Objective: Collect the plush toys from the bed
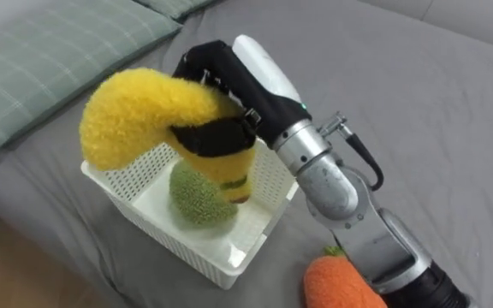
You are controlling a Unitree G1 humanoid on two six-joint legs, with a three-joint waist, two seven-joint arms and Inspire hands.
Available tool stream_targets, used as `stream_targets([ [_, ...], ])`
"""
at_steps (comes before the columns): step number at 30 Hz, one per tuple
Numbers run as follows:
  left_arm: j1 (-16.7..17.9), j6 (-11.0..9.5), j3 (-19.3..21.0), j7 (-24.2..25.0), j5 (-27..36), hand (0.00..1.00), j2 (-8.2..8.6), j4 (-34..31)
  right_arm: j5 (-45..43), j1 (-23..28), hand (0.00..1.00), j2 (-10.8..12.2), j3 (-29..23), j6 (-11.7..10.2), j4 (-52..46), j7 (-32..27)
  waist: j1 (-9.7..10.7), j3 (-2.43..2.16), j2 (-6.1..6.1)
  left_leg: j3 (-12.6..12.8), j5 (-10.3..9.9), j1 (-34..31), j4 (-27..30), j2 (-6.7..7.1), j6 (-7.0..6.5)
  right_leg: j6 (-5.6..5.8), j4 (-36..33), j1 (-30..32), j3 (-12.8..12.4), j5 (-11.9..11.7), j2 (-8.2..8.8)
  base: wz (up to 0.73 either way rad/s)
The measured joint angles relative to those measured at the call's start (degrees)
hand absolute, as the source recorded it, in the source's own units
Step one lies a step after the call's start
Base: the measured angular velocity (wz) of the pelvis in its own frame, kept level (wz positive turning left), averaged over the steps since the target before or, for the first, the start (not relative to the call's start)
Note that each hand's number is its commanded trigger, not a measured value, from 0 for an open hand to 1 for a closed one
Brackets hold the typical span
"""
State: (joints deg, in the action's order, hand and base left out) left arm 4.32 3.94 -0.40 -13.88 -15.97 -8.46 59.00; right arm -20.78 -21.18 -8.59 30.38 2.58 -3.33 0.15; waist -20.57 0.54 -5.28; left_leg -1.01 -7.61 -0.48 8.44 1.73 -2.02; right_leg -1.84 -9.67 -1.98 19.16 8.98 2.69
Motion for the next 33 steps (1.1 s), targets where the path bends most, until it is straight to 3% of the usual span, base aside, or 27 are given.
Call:
stream_targets([
  [12, -0.12, 1.14, 0.11, 1.86, -1.75, 0.00, 0.05, -0.01, -2.03, -0.01, 0.00, 0.27, -0.02, 1.16, 3.02, 1.47, -1.63, 0.28, -0.43, -0.93, -0.05, -0.97, 0.38, 0.15, -0.06, 0.07, 0.07, 0.35, 1.30, 0.00, 0.15, 0.05],
  [29, -0.54, 1.60, 2.06, 3.32, -1.76, 0.00, 0.08, -2.28, -1.99, 0.00, 0.00, -0.08, -0.97, 1.16, 3.01, 1.44, -0.02, 0.32, -0.37, -0.78, -0.05, -0.85, 0.30, 0.15, -0.06, 0.07, 0.09, 0.32, 0.86, 0.00, 0.08, 0.00],
  [33, -0.58, 1.61, 2.37, 3.31, -1.70, 0.00, 0.18, -2.32, -1.93, 0.00, 0.00, -0.60, -2.11, 1.15, 3.01, 1.13, -0.01, 0.51, -0.10, 0.02, -0.06, -0.83, 0.22, 0.06, -0.07, 0.06, -0.04, 0.69, -0.10, 0.00, 0.08, -0.08],
])
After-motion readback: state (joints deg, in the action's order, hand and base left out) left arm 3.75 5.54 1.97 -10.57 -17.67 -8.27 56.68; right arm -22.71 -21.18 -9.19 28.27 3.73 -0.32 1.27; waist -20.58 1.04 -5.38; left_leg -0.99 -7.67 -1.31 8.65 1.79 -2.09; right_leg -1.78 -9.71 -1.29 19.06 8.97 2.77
